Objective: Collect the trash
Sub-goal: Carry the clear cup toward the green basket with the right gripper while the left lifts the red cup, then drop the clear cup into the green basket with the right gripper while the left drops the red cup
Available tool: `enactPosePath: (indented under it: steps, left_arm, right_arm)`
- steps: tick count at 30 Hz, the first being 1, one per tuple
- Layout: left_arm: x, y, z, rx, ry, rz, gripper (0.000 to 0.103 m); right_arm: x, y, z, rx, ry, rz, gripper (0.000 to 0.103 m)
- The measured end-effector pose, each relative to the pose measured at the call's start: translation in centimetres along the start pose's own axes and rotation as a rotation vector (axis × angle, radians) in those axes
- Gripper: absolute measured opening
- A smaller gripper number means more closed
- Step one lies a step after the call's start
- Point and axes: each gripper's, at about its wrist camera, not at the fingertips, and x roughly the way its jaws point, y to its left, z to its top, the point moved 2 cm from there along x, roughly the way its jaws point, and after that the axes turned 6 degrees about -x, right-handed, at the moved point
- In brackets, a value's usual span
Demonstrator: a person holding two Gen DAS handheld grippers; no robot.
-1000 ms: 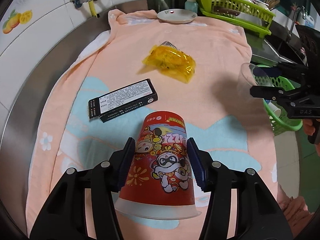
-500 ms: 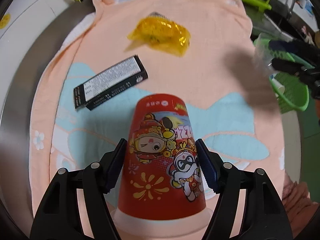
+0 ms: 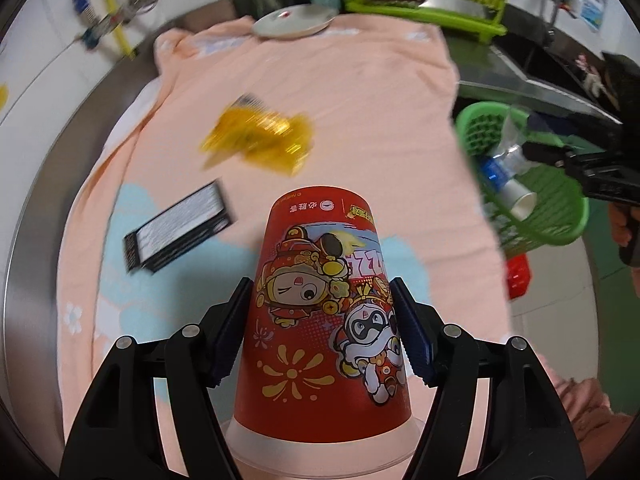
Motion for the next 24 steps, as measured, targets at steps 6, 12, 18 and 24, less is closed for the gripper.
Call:
enactPosePath:
  steps: [6, 12, 18, 24]
  left_arm:
    - [0.2, -6.2, 2.7, 0.064, -0.041, -0.086, 0.067]
    - [1.4, -11.9, 5.0, 0.106, -0.054, -0.168, 0.067]
    - [3.6, -16.8, 7.0, 0.126, -0.039, -0.225, 0.067]
    - [5.9, -20.2, 7.8, 0.126, -0.006, -0.257, 0.068]
  right_arm:
    - [-0.7, -5.9, -3.9, 0.098, 0.056, -0.09, 0.061]
    - [-1.0, -9.8, -6.8, 0.188, 0.086, -0.108, 0.07]
    - [-1.8, -11.8, -8.2, 0.234, 0.073, -0.112, 0.079]
    - [-3.2, -12.9, -9.1, 0.256, 0.044, -0.116, 0.087]
